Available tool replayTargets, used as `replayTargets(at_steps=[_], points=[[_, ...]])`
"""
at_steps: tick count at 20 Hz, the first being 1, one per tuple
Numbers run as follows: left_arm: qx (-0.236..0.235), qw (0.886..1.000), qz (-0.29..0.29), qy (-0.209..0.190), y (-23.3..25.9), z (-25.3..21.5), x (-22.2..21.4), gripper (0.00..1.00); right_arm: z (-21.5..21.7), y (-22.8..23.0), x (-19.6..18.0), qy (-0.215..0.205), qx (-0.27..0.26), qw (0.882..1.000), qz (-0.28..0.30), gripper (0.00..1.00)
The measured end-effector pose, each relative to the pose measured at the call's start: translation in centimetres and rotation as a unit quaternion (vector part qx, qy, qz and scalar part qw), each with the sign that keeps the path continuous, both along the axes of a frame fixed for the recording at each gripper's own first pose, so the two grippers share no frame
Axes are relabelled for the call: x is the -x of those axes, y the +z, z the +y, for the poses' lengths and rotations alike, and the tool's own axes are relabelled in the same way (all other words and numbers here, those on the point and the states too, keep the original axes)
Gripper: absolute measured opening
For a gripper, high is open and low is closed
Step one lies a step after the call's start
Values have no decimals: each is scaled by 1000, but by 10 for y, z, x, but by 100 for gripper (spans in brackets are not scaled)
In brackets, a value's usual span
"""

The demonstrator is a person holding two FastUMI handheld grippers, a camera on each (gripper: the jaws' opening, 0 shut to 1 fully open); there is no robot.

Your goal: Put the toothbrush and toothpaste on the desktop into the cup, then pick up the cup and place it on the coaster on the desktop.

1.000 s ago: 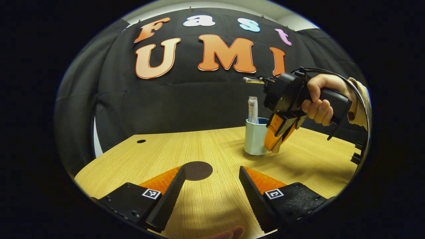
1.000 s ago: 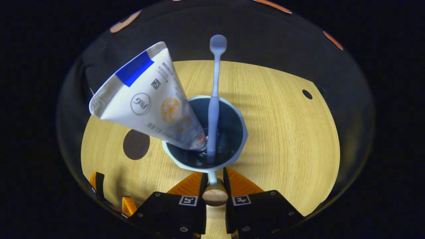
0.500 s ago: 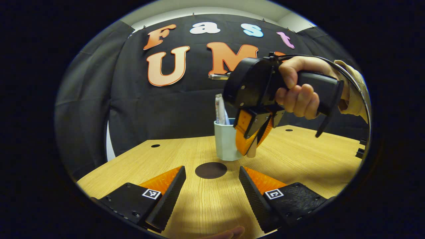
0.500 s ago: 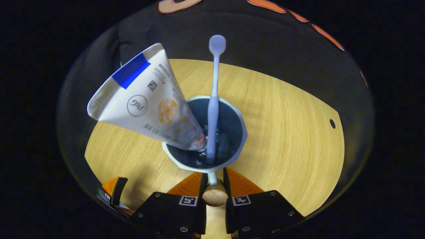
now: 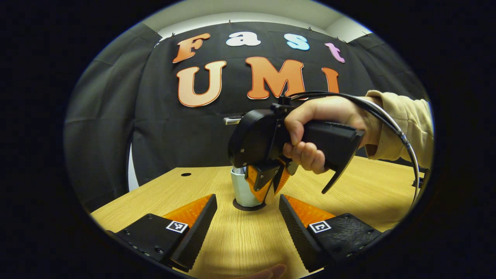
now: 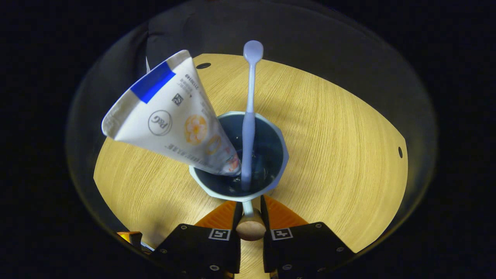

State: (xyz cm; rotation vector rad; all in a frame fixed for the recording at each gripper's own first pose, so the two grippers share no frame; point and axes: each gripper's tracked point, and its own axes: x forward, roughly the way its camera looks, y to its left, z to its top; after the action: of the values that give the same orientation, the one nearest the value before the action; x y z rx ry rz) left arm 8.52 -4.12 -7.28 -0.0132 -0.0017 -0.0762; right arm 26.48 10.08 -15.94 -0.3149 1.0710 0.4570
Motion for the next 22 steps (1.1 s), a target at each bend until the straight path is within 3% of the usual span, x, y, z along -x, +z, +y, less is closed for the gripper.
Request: replayTargets(at_steps=[6,8,9,10,14,17,22], points=[[-2,1000,11,9,-3,0,-7,98,-4,21,-3,-9,-32,999,-16,27],[-3,1000,17,13,-3,0,-12,97,-4,28,0,-11,-58,998,-27,53],[-3,1000,19,17,-3,-1,-13,97,-8,35,3,-12,-67,997,-36,55],[-2,1000,20,18,-1,-2,-13,97,-11,39,5,-10,-76,996,-44,71],[10,999,28,21,8,-1,-24,97,-26,58,15,-10,-115,990,-77,83],[24,999,27,32,21,4,-27,97,-56,83,15,-20,-138,980,-139,90],[6,999,4,51,53,-4,-14,97,-138,124,23,-70,-156,954,-246,93]])
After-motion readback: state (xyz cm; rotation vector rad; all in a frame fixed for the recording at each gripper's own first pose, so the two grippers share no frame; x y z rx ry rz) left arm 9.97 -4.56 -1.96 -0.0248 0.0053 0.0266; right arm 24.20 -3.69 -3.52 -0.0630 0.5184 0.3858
